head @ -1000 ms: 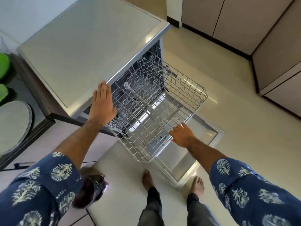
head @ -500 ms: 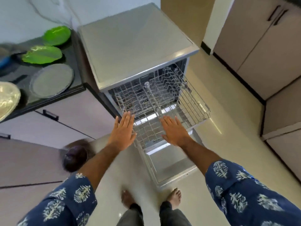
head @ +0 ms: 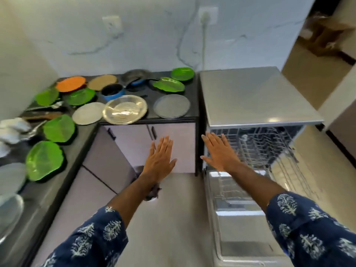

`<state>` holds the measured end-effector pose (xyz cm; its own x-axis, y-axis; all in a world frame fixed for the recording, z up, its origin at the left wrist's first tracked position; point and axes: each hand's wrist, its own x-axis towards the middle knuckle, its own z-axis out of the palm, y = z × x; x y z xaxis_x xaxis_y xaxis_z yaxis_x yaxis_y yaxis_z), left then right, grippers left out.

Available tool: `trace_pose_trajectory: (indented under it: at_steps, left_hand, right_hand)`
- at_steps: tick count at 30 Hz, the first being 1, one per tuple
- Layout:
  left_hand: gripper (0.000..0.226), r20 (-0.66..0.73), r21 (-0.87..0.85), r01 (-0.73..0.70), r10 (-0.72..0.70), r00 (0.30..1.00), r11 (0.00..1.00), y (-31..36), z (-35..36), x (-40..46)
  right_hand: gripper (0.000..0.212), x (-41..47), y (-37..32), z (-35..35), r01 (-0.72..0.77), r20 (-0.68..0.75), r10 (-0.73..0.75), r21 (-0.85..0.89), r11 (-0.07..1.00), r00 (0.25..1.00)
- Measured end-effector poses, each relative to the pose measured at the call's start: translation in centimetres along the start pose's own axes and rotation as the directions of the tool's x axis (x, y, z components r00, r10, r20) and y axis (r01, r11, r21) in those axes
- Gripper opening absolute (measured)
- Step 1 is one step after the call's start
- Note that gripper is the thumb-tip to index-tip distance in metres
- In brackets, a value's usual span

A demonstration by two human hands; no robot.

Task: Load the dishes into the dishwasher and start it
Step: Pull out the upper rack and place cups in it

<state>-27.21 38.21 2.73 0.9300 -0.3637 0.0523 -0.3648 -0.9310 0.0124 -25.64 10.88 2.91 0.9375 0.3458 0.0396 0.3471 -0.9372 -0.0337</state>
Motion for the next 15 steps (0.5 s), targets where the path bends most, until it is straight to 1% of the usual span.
trace_pose_trajectory:
  at_steps: [2,5,9,11,15]
  left_hand:
    - [0.078,-0.05,0.002,0.069,-0.069,0.996,0.998,-4.7,-1.7,-1.9]
    - [0.079,-0.069,0.012,0.162,-0.161,0.985,0.987,-11.1,-4.0,-4.4]
    - [0.081,-0.098,0.015,0.318,-0.315,0.944,0.948,-17.9,-5.9,-7.9]
    - [0.083,-0.112,0.013,0.371,-0.367,0.923,0.929,-20.3,-6.5,-9.6]
    - [0.084,-0.112,0.023,0.484,-0.479,0.871,0.875,-25.3,-7.0,-12.9]
  right_hand:
    - [0.083,3.0,-4.3,-1.6,0.067,-0.025,-0.068,-0.014,0.998,0.997]
    - [0.082,7.2,-10.1,-3.5,0.142,-0.087,-0.142,-0.004,0.99,0.986]
    - [0.08,12.1,-17.8,-5.4,0.255,-0.127,-0.248,0.047,0.966,0.96]
    - [0.079,14.3,-21.2,-6.0,0.332,-0.135,-0.324,0.038,0.943,0.936]
    - [0.08,19.3,-27.4,-6.5,0.484,-0.156,-0.476,0.019,0.875,0.866]
